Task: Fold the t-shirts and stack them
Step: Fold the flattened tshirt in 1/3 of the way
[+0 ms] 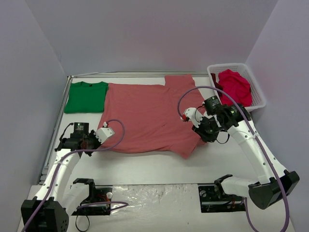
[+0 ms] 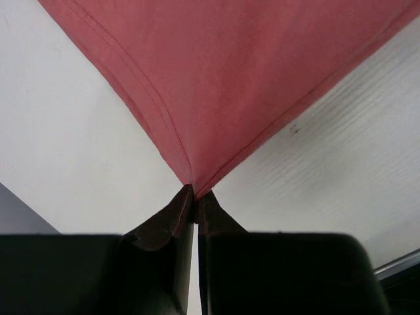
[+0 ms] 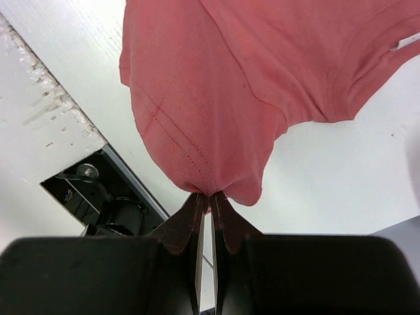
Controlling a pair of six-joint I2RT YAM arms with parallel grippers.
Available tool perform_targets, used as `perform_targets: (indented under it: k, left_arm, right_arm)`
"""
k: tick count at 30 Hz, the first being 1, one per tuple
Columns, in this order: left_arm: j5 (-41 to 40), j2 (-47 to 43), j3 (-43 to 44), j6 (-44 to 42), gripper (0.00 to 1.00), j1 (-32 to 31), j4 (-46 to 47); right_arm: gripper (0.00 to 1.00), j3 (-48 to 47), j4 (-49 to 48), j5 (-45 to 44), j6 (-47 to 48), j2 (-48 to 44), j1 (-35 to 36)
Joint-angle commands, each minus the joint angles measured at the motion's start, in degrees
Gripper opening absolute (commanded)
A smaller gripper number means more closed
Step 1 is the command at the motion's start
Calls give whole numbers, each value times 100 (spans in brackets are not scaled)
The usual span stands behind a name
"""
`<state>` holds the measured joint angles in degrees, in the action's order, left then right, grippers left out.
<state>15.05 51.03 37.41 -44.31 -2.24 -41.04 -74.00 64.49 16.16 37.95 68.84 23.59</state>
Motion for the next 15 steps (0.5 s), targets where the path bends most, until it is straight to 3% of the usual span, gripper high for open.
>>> perform_targets:
  k: [1,15]
  left_arm:
    - [-230,250,91,335,2,4,464]
    - [-881,839,680,714,2,31,1150]
  right_arm:
    - [0,-317,64,-297,36,270,-48]
    - [0,-1679,-85,-447,335,2010,-443]
